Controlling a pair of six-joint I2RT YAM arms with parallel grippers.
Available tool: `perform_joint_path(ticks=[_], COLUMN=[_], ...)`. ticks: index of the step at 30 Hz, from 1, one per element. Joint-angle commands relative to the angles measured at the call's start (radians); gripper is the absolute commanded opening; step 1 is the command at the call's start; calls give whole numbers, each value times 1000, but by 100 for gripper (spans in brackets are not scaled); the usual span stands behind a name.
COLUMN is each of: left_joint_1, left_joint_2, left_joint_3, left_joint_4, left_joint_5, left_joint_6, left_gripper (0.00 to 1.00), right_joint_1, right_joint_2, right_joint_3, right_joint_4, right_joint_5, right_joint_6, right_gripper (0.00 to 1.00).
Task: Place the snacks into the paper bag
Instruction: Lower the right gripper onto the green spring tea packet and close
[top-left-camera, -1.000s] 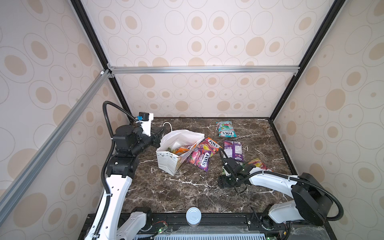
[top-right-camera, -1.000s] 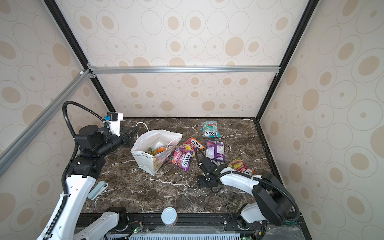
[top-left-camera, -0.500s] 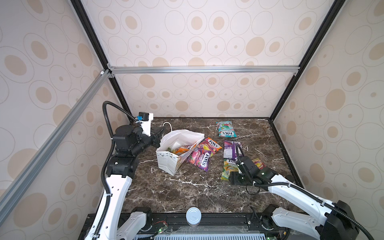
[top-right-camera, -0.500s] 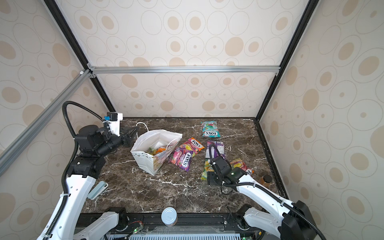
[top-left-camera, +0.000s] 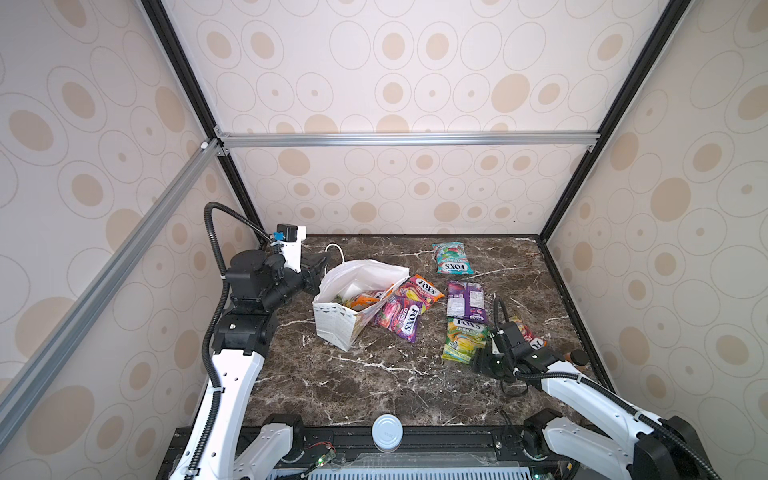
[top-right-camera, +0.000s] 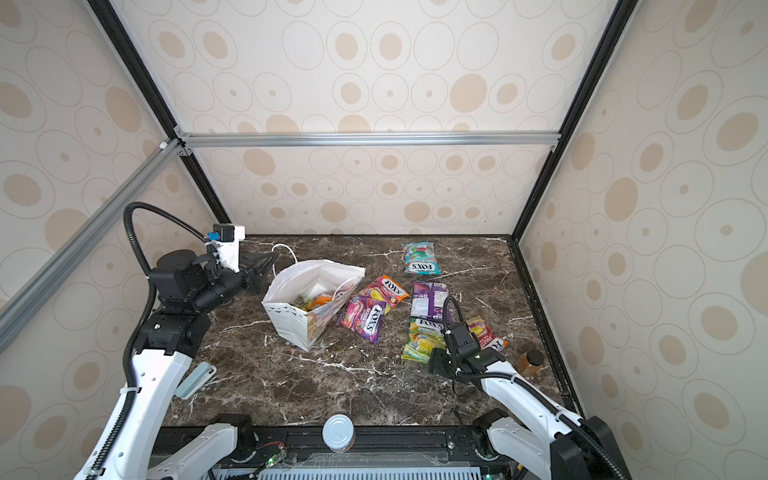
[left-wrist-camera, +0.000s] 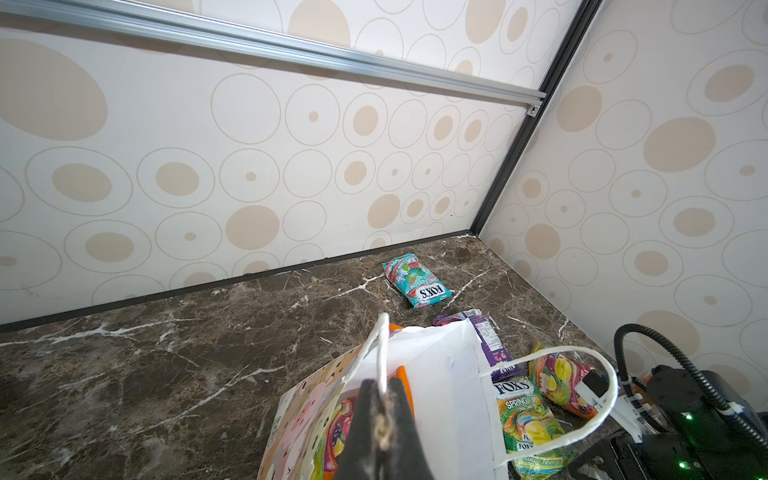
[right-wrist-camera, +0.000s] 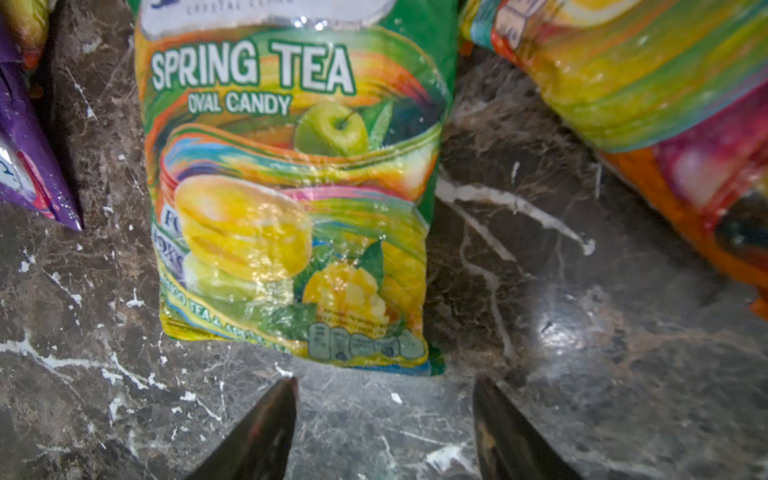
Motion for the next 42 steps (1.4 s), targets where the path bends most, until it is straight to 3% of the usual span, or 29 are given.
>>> perform_joint_path(ticks=[1,11,22,30,33,40,42], left_joint_1=[6,7,7,7,7,7,7], left_joint_2=[-10,-9,-11,-13,-12,-14,-14], left_joint_3=[11,11,9,9,11,9,9], left_joint_4=[36,41,41,39,39,38,39], left_joint_5=[29,33,31,29,32,32,30], left_joint_6=[-9,-12,-12,-10,-11,-9,-9], left_gripper=[0,0,0,0,0,0,0], right_joint_1=[-11,-58,-76,-80,-80,-82,-82], right_joint_2=[-43,-98,-15,34,36,21,13], right_joint_3=[-32,-96,-109,-121,-126,-126,-121], right_joint_4=[58,142,227,259,276,274,269], right_joint_5=[-16,-46,-79,-91,-95,-92,-93], right_joint_6=[32,53,61,72,80,83,83], right_gripper=[68,66,53,50,39,0,0])
